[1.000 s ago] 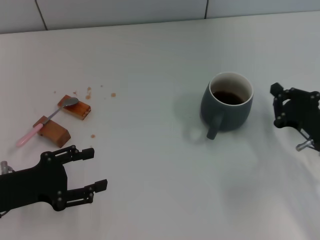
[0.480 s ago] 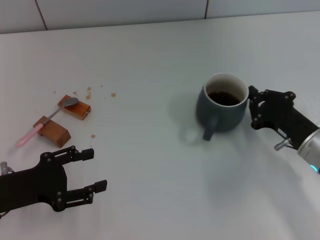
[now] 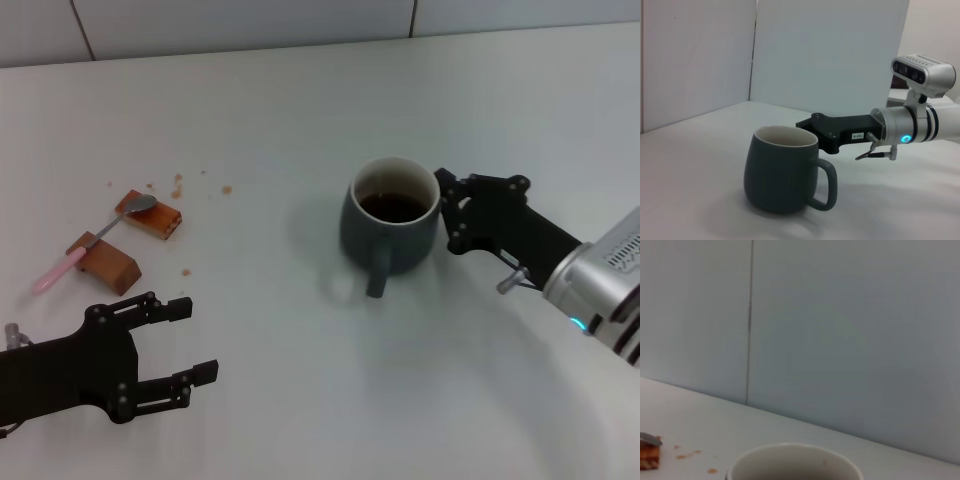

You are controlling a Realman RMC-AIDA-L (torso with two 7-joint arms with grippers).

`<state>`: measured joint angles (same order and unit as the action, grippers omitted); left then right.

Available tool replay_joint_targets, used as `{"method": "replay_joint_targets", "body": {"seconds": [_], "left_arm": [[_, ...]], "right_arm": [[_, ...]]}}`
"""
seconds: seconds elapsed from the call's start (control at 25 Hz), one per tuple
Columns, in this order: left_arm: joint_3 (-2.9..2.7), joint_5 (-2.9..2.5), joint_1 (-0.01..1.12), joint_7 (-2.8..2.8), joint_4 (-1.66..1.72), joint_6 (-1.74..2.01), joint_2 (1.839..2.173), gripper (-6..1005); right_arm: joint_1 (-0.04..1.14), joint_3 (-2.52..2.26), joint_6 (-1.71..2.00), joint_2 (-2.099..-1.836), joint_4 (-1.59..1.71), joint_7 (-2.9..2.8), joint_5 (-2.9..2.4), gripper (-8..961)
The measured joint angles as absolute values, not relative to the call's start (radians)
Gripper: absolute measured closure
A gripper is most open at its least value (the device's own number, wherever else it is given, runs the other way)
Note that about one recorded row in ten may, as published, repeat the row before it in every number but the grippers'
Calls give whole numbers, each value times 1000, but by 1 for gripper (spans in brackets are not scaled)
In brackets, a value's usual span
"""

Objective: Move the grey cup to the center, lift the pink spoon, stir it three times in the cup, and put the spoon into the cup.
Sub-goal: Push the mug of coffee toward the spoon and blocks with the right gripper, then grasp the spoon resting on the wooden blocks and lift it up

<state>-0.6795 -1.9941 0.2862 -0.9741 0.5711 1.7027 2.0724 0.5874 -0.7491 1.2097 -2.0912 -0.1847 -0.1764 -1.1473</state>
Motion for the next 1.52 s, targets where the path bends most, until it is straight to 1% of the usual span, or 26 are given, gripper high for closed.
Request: {"method": "replay_joint_targets", "body": {"seconds": [0.48, 0.68, 0.84, 1.08, 1.2, 1.32, 1.52], "left_arm": [[-680, -1994, 287, -974, 571, 1703, 2072, 211], [-679, -1994, 287, -974, 571, 1703, 2072, 211], [-680, -1994, 287, -974, 571, 1703, 2072, 210], [-680, -1994, 286, -974, 571, 1703, 2072, 210], [-679, -1994, 284, -970, 571, 1703, 2072, 210], [-680, -1993, 285, -963, 571, 1703, 2072, 210], [-680, -1993, 287, -962, 571, 1703, 2072, 210]], "right_arm": [[714, -745, 1147, -2092, -265, -176, -1147, 955], [716, -727, 1148, -2092, -270, -176, -1147, 955], [649, -654, 1210, -2088, -242, -176, -1147, 955], [459, -638, 1590, -2087, -154, -176, -1147, 956], [390, -651, 1782, -2085, -133, -176, -1158, 956], [351, -656, 1888, -2086, -117, -147, -1196, 956], [344, -643, 1873, -2087, -149, -45, -1208, 956]]}}
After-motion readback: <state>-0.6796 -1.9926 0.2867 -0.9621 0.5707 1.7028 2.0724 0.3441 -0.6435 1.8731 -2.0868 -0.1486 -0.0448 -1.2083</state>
